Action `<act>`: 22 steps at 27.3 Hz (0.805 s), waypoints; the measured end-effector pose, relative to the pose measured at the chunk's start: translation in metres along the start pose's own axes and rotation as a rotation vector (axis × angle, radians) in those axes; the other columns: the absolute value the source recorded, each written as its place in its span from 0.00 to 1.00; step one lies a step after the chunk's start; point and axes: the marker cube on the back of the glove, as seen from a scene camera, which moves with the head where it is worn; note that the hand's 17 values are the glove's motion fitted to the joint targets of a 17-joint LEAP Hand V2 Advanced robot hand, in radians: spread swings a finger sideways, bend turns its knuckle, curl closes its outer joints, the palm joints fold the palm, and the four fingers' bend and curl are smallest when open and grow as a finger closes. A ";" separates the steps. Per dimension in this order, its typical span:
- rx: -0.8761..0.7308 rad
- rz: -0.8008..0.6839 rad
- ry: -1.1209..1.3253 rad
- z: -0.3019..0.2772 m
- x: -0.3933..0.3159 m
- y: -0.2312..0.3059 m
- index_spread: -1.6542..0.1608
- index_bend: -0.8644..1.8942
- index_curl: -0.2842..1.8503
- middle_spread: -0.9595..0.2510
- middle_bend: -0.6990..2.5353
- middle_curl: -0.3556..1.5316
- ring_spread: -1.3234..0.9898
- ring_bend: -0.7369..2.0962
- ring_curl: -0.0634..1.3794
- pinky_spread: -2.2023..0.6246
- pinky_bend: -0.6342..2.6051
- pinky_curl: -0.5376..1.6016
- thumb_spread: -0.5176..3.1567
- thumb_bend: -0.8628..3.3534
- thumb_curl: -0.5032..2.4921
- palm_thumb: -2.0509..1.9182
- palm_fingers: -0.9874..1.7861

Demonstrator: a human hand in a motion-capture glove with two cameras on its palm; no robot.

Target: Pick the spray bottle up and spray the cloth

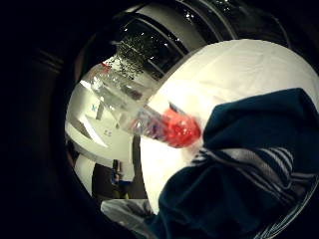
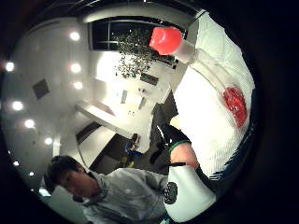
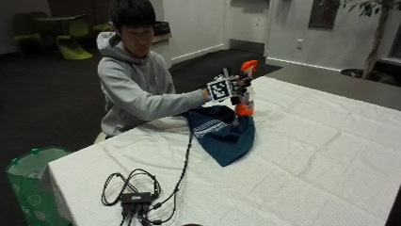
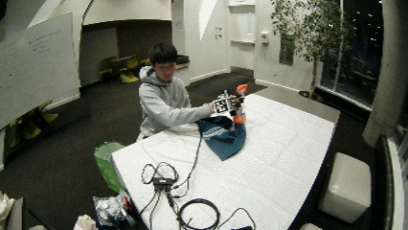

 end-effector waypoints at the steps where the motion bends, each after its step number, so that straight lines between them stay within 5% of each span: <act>1: -0.012 -0.003 -0.003 0.000 -0.001 0.003 0.74 0.35 0.23 0.79 0.28 0.38 0.52 0.41 0.28 0.80 0.36 0.43 0.37 0.20 0.32 0.70 0.46; 7: -0.033 -0.015 0.028 -0.001 -0.003 0.013 0.74 0.35 0.23 0.79 0.28 0.38 0.52 0.41 0.28 0.81 0.36 0.42 0.37 0.20 0.32 0.70 0.47; 12: -0.213 -0.019 -0.064 -0.008 -0.019 0.044 0.74 0.35 0.22 0.80 0.29 0.38 0.53 0.41 0.27 0.81 0.36 0.42 0.37 0.20 0.32 0.70 0.47; 19: 0.036 -0.036 0.023 -0.012 -0.010 0.017 0.74 0.36 0.23 0.79 0.29 0.38 0.53 0.40 0.27 0.81 0.35 0.42 0.37 0.20 0.31 0.70 0.48; 22: -0.124 -0.044 -0.036 -0.017 -0.019 0.040 0.74 0.36 0.23 0.79 0.29 0.38 0.53 0.40 0.27 0.81 0.35 0.42 0.37 0.20 0.31 0.70 0.48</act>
